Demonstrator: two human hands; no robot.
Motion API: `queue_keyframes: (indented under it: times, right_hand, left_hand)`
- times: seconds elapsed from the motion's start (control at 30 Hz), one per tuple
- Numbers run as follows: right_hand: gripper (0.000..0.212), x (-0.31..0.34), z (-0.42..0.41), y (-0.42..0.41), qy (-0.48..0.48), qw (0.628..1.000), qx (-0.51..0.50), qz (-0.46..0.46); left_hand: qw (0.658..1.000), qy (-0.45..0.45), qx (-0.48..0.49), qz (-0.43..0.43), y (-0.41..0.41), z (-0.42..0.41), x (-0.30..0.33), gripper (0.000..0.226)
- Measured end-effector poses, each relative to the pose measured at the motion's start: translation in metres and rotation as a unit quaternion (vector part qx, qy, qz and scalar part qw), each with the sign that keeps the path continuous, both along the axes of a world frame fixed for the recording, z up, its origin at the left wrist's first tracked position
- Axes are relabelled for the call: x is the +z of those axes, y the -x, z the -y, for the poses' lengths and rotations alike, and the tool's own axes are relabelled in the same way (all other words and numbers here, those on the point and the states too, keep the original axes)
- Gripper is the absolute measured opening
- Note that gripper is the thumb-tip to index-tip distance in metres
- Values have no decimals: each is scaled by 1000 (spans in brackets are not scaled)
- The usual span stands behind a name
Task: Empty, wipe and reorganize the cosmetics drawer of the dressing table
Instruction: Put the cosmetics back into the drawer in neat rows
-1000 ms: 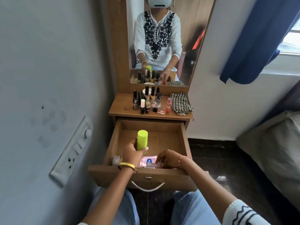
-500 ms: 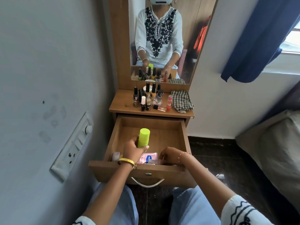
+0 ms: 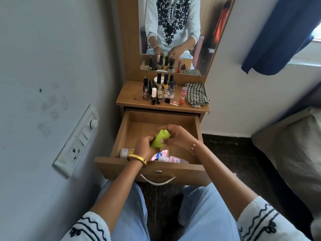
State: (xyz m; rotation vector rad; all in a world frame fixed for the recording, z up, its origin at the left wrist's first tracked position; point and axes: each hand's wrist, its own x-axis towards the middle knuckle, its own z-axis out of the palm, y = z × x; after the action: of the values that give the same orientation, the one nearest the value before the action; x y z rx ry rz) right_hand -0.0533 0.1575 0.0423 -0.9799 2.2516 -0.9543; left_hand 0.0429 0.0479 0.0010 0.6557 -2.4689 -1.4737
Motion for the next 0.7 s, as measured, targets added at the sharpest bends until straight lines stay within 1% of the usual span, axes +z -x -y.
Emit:
queue_keyframes:
  times: [0.1,0.2,0.27,0.37,0.43,0.5,0.6,0.7]
  right_hand:
    - [40,-6,3,-2,-25,998,-28,-56]
    - [35,-6,-3,4,-34,996,-55,-58]
    - [40,-5,-12,13,-63,991,-79,-91]
    - [50,-4,-28,25,-149,974,-102,-141]
    - [52,-4,-39,27,-210,961,-98,-153]
    - [44,-5,-46,25,-251,951,-92,-158]
    - [36,-8,-48,20,-273,944,-87,-162]
    - [36,-9,-46,16,-293,938,-73,-168]
  left_hand:
    - [1000,7,-17,7,1,-1,-1,43]
    - [1000,0,-9,16,3,-2,-4,48]
    - [1000,-4,2,30,4,-3,-7,48]
    - [999,13,13,36,5,-3,-11,43]
    - [999,13,20,25,6,-3,-11,39]
    - [1000,10,24,17,6,-3,-11,36]
    - [1000,11,26,13,6,-4,-12,33]
    - [1000,11,26,10,6,-5,-13,32]
